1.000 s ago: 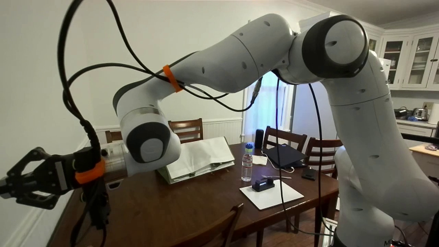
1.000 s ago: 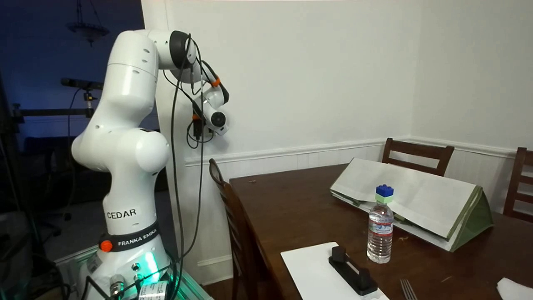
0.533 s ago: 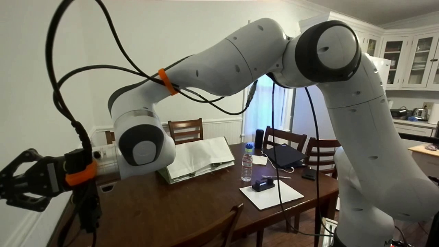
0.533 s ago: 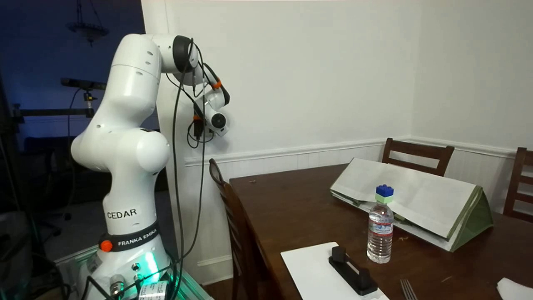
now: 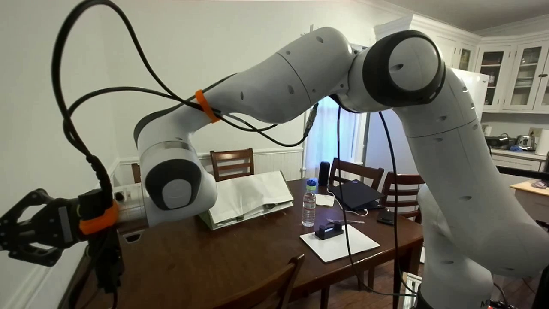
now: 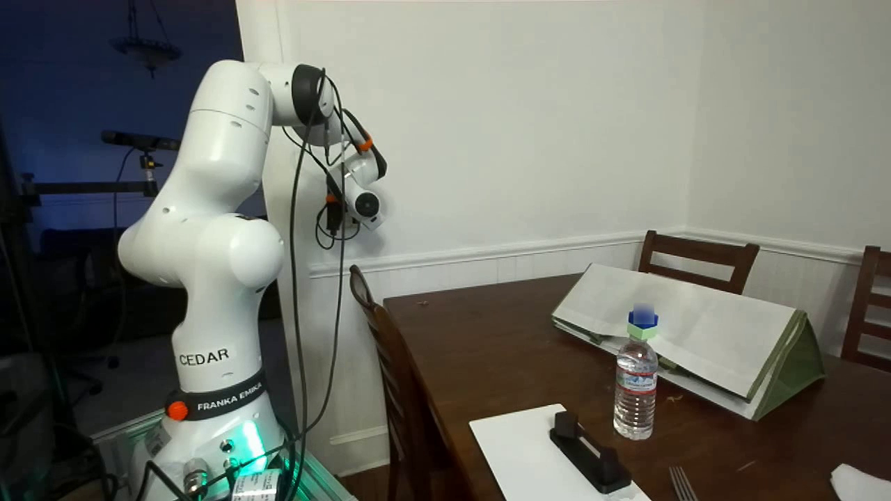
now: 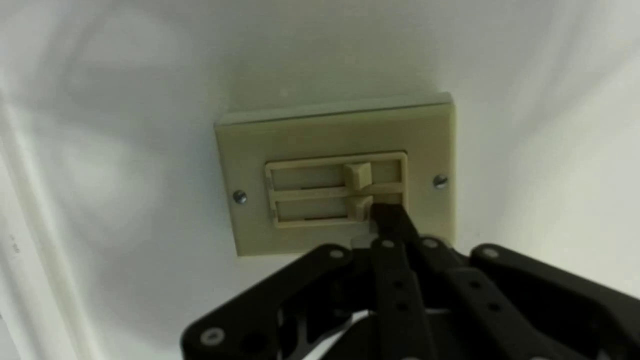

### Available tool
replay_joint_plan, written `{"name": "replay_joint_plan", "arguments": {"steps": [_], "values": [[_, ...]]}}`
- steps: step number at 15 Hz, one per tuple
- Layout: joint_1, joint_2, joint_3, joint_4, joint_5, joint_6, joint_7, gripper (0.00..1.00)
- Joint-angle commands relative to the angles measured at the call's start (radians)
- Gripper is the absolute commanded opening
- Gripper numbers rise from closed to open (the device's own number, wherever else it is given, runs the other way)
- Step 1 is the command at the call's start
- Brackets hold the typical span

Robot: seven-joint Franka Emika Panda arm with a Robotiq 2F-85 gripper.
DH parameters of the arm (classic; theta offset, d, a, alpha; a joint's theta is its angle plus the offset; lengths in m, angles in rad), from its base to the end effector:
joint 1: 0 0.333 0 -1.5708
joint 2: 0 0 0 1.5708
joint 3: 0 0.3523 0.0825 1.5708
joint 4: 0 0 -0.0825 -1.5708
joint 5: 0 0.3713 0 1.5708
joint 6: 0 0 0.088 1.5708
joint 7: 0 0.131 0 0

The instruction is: Flip the light switch

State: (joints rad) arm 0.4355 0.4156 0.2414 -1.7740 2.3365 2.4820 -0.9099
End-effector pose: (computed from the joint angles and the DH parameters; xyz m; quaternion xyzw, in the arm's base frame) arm 0.5532 0.4288 0.3965 -0.6999 0.2001 -0.1146 0.6760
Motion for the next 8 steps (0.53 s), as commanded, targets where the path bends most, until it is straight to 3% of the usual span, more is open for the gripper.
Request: {"name": "replay_joint_plan", "arguments": {"steps": [1, 8], "values": [[0.023, 0.018, -0.017, 0.023, 0.027, 0.013, -0.005, 0.00], [0.034, 0.039, -0.013, 0.028, -0.001, 0.032, 0.018, 0.00]]}}
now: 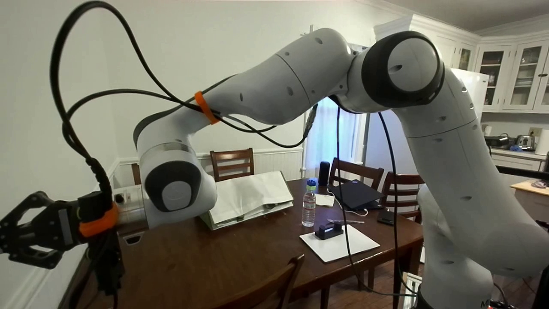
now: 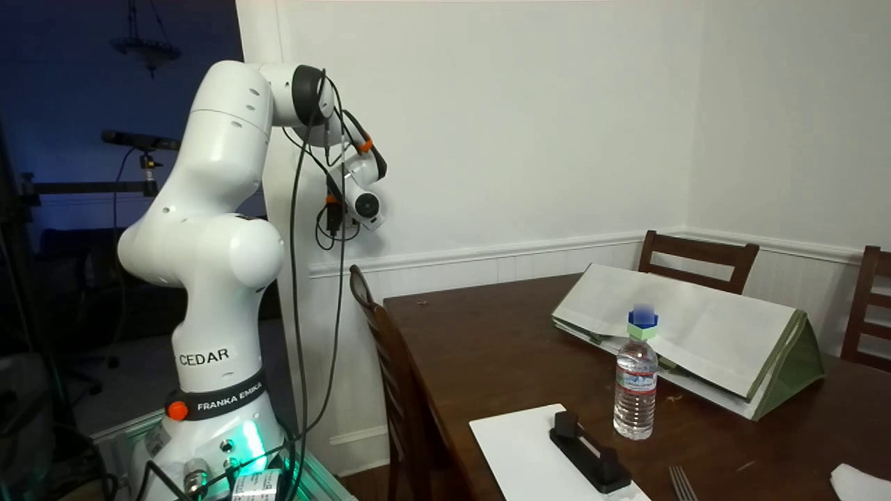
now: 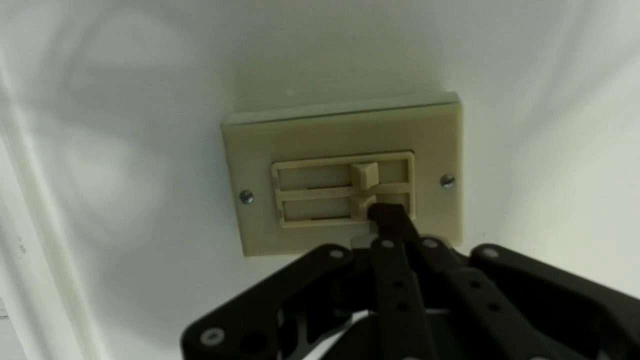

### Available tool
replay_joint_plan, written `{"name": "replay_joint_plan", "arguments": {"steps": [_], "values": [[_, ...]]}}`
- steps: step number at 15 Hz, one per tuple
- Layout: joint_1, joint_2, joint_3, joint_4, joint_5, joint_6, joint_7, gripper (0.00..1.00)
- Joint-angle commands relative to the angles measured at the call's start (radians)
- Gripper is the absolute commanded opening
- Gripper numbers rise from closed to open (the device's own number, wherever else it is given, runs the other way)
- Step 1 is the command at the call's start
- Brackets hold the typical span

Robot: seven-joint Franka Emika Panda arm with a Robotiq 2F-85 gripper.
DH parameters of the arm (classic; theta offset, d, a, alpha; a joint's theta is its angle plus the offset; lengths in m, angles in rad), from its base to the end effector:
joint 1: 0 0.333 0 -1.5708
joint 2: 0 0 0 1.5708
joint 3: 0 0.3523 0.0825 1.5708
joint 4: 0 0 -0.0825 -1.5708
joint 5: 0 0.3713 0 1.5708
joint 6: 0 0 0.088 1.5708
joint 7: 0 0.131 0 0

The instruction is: Flip the light switch

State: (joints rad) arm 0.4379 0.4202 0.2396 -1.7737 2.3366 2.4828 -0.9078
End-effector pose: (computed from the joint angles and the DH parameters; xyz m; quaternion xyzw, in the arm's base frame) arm 0.5532 0.4293 0.3934 -0.7009 0.2020 -0.1127 0.6747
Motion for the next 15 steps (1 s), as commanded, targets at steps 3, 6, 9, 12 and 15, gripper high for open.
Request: {"name": "replay_joint_plan", "arguments": {"steps": [3, 6, 9, 12, 15], "values": [[0.038, 0.050, -0.014, 0.025, -0.012, 0.053, 0.026, 0.00], [0.044, 0.062, -0.016, 0.026, -0.019, 0.066, 0.042, 0.00], [0.035, 0.036, -0.020, 0.020, -0.012, 0.055, 0.042, 0.00], [0.009, -0.022, -0.030, -0.015, 0.021, 0.023, 0.024, 0.00], [-0.020, -0.070, -0.040, -0.055, 0.028, -0.006, 0.049, 0.00]]}}
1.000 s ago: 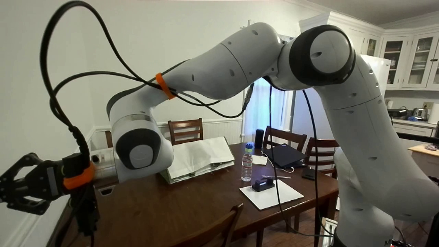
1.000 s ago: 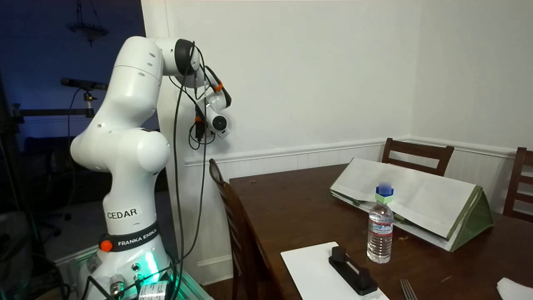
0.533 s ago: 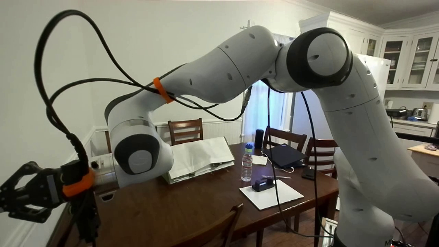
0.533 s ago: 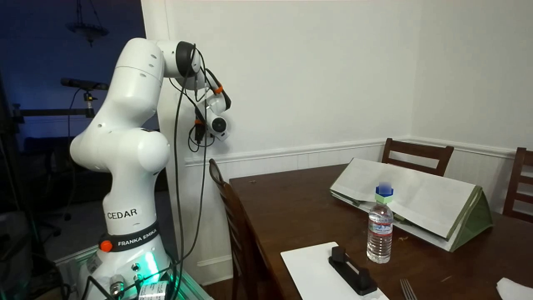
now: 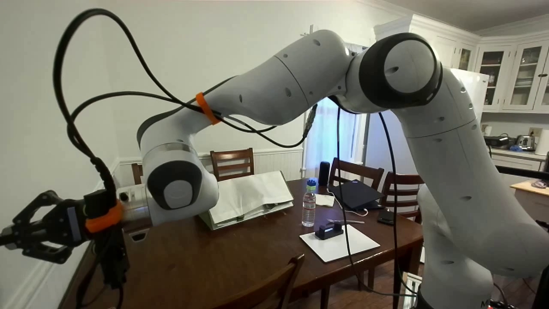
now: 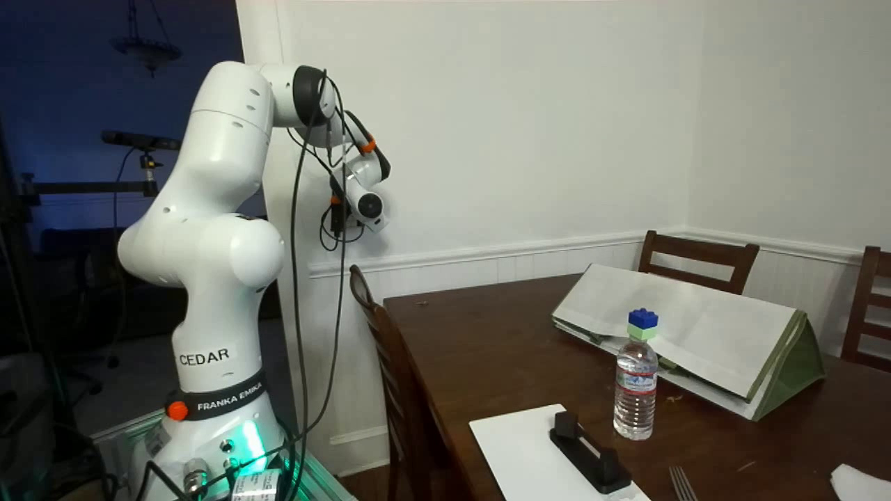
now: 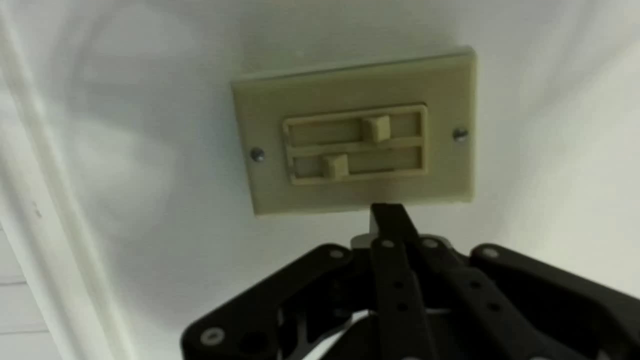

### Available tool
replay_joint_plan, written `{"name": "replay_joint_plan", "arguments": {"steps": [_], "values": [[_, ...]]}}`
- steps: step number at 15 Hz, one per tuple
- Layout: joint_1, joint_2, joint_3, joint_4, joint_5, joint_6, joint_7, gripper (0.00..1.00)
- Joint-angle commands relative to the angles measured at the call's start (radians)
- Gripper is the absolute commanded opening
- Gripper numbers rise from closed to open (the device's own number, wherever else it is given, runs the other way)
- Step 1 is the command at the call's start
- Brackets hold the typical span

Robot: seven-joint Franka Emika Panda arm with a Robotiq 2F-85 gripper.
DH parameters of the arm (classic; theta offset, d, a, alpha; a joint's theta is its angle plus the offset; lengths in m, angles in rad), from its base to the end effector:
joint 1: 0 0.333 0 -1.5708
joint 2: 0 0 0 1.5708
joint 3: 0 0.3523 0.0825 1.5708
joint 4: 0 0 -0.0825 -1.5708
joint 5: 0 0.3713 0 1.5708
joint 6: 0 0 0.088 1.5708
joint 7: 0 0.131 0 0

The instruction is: Flip the light switch

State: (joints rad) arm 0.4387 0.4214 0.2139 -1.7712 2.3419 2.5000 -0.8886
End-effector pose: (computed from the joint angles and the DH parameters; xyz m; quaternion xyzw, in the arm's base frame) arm 0.5635 0.4155 0.3904 -0.7016 0.2210 -0.1188 0.6669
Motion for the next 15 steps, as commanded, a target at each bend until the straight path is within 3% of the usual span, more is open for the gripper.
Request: {"name": "replay_joint_plan", "arguments": {"steps": [1, 3, 5, 6, 9, 15], "values": [[-0.026, -0.087, -0.013, -0.074, -0.014, -0.008, 0.068, 0.00], [-0.034, -0.123, -0.011, -0.110, -0.095, 0.033, 0.158, 0.00], [-0.033, -0.177, -0.004, -0.166, -0.265, 0.112, 0.301, 0.00], [-0.032, -0.220, -0.002, -0.204, -0.350, 0.146, 0.364, 0.26], [-0.027, -0.339, 0.015, -0.314, -0.606, 0.215, 0.532, 0.40], [-0.075, -0.526, 0.042, -0.534, -1.088, 0.279, 0.854, 0.82]]}}
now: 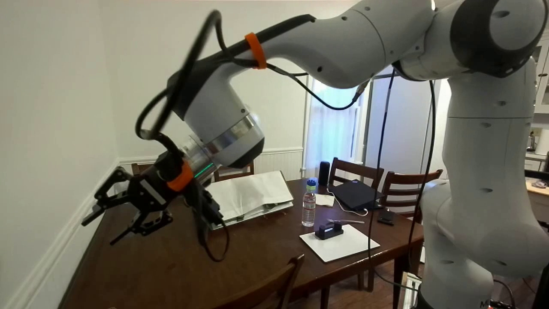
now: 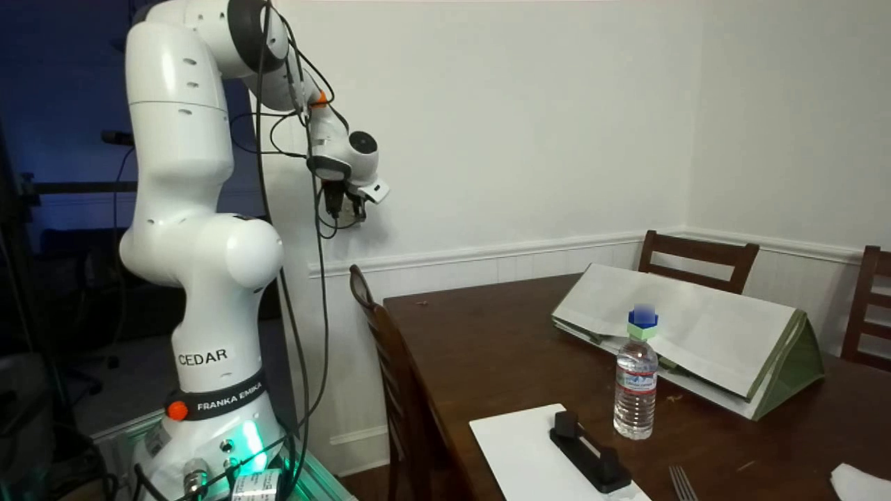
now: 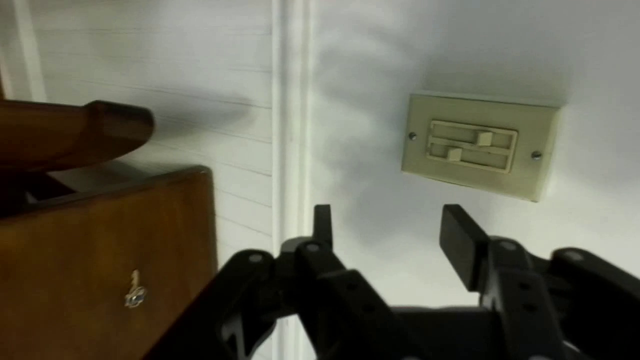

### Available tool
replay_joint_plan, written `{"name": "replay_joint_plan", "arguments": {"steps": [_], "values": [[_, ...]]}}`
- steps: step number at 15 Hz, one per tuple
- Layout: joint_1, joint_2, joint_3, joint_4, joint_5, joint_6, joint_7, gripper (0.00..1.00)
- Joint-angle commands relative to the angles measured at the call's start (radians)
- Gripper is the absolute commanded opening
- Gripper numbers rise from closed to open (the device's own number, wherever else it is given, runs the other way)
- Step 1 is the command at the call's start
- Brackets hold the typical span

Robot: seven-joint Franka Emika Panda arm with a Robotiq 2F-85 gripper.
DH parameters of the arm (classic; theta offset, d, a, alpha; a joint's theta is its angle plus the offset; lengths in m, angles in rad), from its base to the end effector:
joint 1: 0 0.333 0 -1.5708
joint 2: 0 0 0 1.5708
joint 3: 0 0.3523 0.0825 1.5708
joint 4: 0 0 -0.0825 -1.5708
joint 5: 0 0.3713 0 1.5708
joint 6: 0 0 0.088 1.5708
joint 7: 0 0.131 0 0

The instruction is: Flip the light switch

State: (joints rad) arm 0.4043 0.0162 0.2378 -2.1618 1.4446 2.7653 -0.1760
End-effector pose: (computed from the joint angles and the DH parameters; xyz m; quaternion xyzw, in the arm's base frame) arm 0.4761 0.3137 0.4555 -0.8644 0.1905 -0.1153 0.4508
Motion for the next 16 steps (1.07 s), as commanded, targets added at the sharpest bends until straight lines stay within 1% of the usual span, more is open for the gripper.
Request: {"name": "replay_joint_plan", "arguments": {"steps": [1, 2, 3, 4, 5, 7, 9, 10, 11, 13, 14, 16], "values": [[-0.054, -0.147, 0.017, -0.178, -0.271, 0.019, 0.193, 0.88], [-0.070, -0.171, 0.015, -0.212, -0.347, 0.014, 0.234, 0.96], [-0.090, -0.194, 0.012, -0.241, -0.427, 0.005, 0.274, 0.99], [-0.114, -0.217, 0.009, -0.269, -0.510, -0.003, 0.313, 1.00], [-0.225, -0.244, 0.087, -0.293, -0.591, -0.021, 0.354, 1.00], [-0.380, -0.314, 0.167, -0.331, -0.757, -0.079, 0.437, 1.00], [-0.536, -0.405, 0.235, -0.327, -0.924, -0.218, 0.532, 1.00], [-0.616, -0.440, 0.270, -0.290, -1.008, -0.312, 0.584, 1.00], [-0.646, -0.449, 0.264, -0.249, -1.094, -0.384, 0.635, 1.00], [-0.655, -0.453, 0.203, -0.170, -1.245, -0.541, 0.721, 1.00], [-0.618, -0.453, 0.137, -0.134, -1.328, -0.615, 0.768, 1.00], [-0.629, -0.466, 0.083, -0.055, -1.426, -0.778, 0.815, 1.00]]}}
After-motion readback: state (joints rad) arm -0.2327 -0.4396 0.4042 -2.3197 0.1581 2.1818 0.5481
